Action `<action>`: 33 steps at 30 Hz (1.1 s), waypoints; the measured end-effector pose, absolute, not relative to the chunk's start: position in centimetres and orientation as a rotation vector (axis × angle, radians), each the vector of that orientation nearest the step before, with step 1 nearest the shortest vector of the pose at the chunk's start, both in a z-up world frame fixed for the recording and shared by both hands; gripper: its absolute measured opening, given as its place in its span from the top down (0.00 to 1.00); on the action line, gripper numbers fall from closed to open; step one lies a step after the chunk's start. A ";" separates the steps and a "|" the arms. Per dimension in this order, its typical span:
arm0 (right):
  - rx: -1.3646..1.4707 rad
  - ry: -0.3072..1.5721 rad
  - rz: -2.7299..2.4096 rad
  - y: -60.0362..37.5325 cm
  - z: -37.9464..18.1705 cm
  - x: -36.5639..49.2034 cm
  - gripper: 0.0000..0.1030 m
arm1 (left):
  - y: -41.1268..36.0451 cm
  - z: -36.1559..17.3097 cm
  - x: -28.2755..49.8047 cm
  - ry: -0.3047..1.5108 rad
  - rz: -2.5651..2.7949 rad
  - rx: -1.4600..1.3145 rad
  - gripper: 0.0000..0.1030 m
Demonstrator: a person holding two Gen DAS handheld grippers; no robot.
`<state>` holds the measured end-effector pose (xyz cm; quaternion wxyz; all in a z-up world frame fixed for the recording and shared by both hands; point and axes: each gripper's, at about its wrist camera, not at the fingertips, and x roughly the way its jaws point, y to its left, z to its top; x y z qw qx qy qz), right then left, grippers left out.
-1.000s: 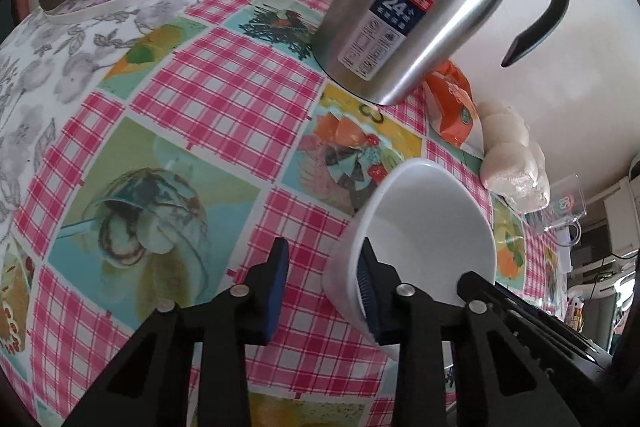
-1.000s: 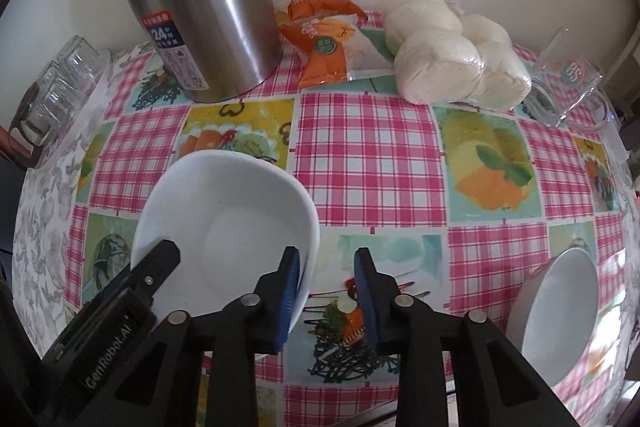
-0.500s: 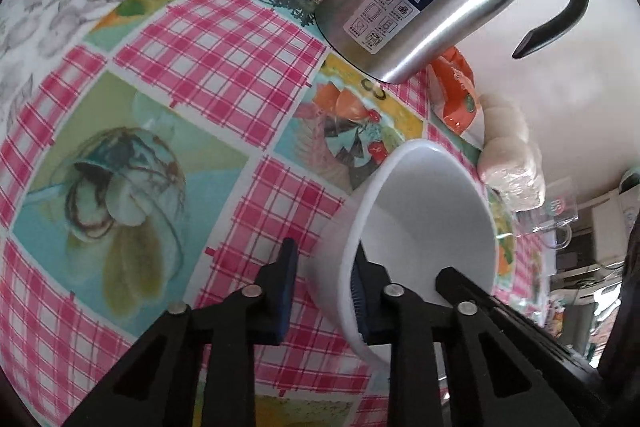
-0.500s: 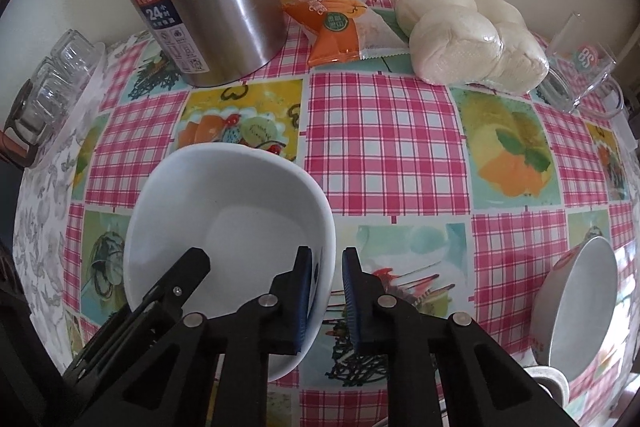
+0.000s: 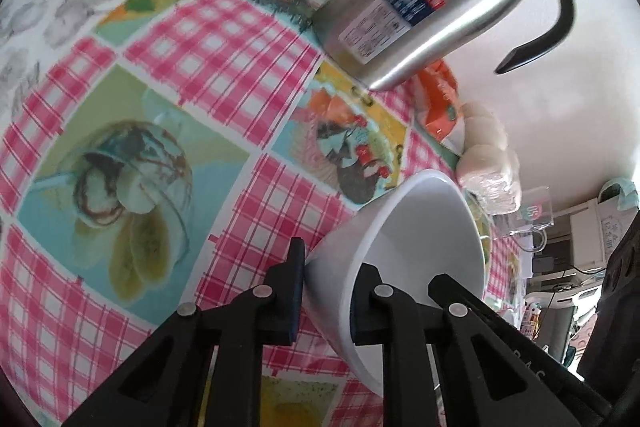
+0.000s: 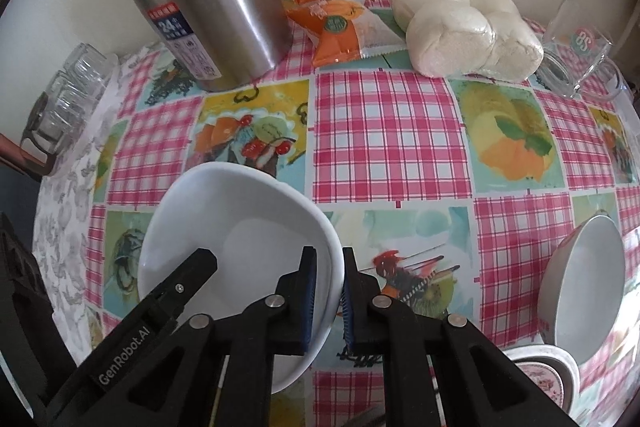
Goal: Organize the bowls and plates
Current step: 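Lift the white square bowl with both grippers and carry it over the steel basin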
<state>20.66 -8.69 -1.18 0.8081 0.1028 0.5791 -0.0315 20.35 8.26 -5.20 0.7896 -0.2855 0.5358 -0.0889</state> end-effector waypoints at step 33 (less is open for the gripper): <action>0.434 0.927 0.017 -18.1 10.8 6.7 0.88 | -0.8 9.8 9.7 0.939 -0.320 -0.371 0.83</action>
